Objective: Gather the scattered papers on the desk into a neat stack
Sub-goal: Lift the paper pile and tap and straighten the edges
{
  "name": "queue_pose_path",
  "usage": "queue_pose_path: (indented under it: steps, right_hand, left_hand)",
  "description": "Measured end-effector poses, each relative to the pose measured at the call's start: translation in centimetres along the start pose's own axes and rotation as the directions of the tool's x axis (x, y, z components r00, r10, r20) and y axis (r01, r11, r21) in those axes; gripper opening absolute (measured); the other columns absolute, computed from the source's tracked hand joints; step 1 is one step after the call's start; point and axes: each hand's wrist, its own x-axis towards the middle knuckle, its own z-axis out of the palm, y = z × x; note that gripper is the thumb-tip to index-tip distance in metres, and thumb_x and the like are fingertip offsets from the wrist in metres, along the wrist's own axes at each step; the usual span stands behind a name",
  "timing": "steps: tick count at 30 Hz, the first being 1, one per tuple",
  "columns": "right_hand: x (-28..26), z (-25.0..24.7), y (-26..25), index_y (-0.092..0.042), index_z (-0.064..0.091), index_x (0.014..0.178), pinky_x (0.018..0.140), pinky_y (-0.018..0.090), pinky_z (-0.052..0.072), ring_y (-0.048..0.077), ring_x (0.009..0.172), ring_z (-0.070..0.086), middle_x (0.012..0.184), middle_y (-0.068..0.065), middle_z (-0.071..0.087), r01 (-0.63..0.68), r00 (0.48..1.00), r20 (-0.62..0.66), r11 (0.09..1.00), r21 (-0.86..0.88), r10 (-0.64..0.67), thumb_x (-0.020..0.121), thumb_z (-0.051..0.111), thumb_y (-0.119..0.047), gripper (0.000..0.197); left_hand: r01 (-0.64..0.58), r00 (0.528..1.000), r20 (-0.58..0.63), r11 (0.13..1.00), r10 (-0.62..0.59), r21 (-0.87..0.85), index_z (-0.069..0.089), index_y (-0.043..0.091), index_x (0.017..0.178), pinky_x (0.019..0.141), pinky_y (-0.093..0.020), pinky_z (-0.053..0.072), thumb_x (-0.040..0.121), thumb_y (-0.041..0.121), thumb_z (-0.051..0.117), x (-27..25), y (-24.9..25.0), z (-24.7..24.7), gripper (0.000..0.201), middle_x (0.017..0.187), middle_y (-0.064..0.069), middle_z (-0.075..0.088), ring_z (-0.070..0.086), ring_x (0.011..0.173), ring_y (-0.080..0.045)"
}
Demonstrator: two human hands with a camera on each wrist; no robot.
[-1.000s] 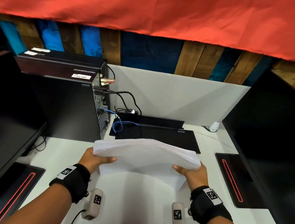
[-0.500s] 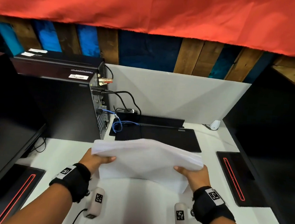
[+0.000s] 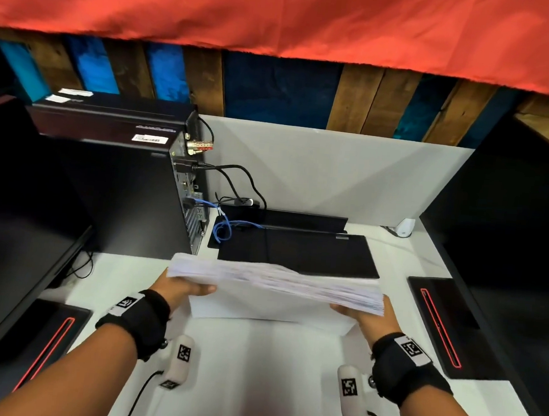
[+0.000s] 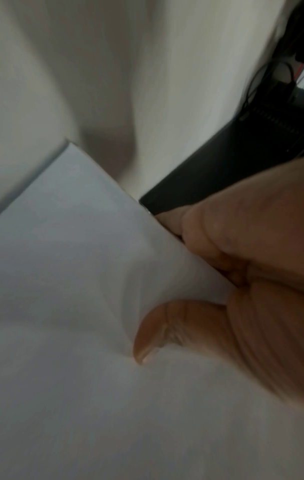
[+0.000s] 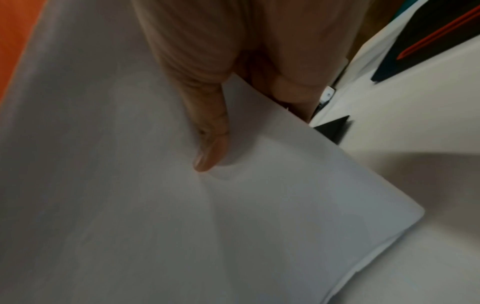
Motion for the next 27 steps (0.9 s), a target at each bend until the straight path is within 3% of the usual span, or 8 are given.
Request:
queue_pose_path:
  steps: [5, 8, 13, 17, 19, 21, 24, 27]
  right_hand:
    - [-0.5, -0.5, -0.7, -0.01, 0.074, 0.093, 0.067, 0.014, 0.051, 0.004, 0.078, 0.071, 0.086, 0.0, 0.076, 0.01, 1.0, -0.011, 1.0, 0.022, -0.009, 0.063, 0.085, -0.002, 0.033]
    - [-0.5, 0.4, -0.1, -0.009, 0.074, 0.092, 0.065, 0.012, 0.051, 0.01, 0.083, 0.071, 0.088, 0.001, 0.074, -0.025, 1.0, -0.019, 0.999, -0.035, 0.025, 0.062, 0.085, -0.001, 0.033]
    - [-0.4, 0.4, -1.6, -0.015, 0.073, 0.081, 0.064, 0.018, 0.056, 0.008, 0.066, 0.07, 0.072, -0.005, 0.075, 0.013, 0.992, -0.125, 0.988, 0.157, 0.007, 0.063, 0.082, 0.005, 0.028]
    - [-1.0, 1.5, -0.9, -0.016, 0.069, 0.076, 0.05, 0.01, 0.051, -0.002, 0.052, 0.065, 0.073, 0.001, 0.071, -0.033, 0.988, -0.145, 0.99, 0.136, 0.053, 0.066, 0.08, 0.006, 0.026]
    - [-0.8, 1.9, -1.4, -0.019, 0.068, 0.074, 0.049, 0.008, 0.049, -0.005, 0.049, 0.063, 0.074, 0.001, 0.069, -0.021, 0.985, -0.169, 0.99, 0.137, 0.044, 0.068, 0.08, 0.002, 0.025]
    - [-0.6, 1.7, -2.3, -0.017, 0.07, 0.077, 0.052, 0.009, 0.05, -0.005, 0.052, 0.065, 0.072, -0.004, 0.07, 0.019, 0.981, -0.196, 0.986, 0.166, 0.014, 0.069, 0.08, 0.0, 0.022]
    - [-1.4, 1.6, -3.2, -0.01, 0.074, 0.092, 0.071, 0.024, 0.056, 0.008, 0.071, 0.071, 0.081, -0.002, 0.075, 0.098, 0.969, -0.243, 0.977, 0.188, -0.05, 0.071, 0.081, -0.007, 0.022]
    - [-2.9, 2.4, -2.4, -0.016, 0.075, 0.091, 0.073, 0.026, 0.056, 0.011, 0.077, 0.072, 0.083, -0.001, 0.076, 0.11, 0.966, -0.253, 0.971, 0.212, -0.054, 0.074, 0.078, -0.008, 0.019]
  left_hand:
    - [-0.011, 0.998, 0.055, 0.998, 0.008, 0.055, 0.068, 0.004, 0.107, 0.094, -0.037, 0.051, 0.053, 0.009, 0.086, -0.2, 1.1, -0.5, 0.058, 0.104, -0.008, 0.074, 0.068, 0.099, -0.018]
    - [-0.009, 1.0, 0.029, 0.994, 0.006, 0.108, 0.069, 0.001, 0.105, 0.098, -0.043, 0.049, 0.057, 0.001, 0.087, -0.3, 0.7, 0.3, 0.052, 0.104, -0.014, 0.073, 0.068, 0.098, -0.023]
    - [0.012, 0.999, -0.038, 0.999, -0.013, -0.032, 0.062, 0.006, 0.116, 0.083, -0.029, 0.055, 0.065, -0.008, 0.079, -0.1, 1.8, 0.7, 0.056, 0.108, -0.007, 0.07, 0.067, 0.096, -0.016]
    - [0.068, 0.994, -0.077, 0.995, -0.074, -0.074, 0.064, 0.003, 0.109, 0.095, -0.048, 0.05, 0.064, -0.01, 0.079, 0.0, 1.3, 1.6, 0.049, 0.112, -0.02, 0.067, 0.065, 0.102, -0.032]
    - [0.055, 0.99, -0.122, 0.992, -0.068, -0.11, 0.064, 0.008, 0.098, 0.092, -0.045, 0.05, 0.068, -0.01, 0.076, -0.1, 2.0, 2.4, 0.037, 0.109, -0.02, 0.067, 0.064, 0.098, -0.032]
    - [-0.001, 0.987, -0.158, 0.99, -0.021, -0.141, 0.064, 0.013, 0.093, 0.089, -0.04, 0.05, 0.071, -0.01, 0.073, -0.4, 3.2, 2.8, 0.032, 0.101, -0.014, 0.068, 0.064, 0.094, -0.029]
    - [-0.113, 0.979, -0.183, 0.982, 0.085, -0.149, 0.067, 0.02, 0.093, 0.083, -0.034, 0.051, 0.074, -0.005, 0.074, -1.2, 4.5, 2.7, 0.032, 0.097, -0.002, 0.07, 0.066, 0.088, -0.02]
    - [-0.158, 0.959, -0.256, 0.978, 0.119, -0.138, 0.067, 0.011, 0.099, 0.083, -0.034, 0.051, 0.074, -0.003, 0.074, -2.4, 4.0, 3.1, 0.03, 0.097, -0.007, 0.07, 0.066, 0.085, -0.021]
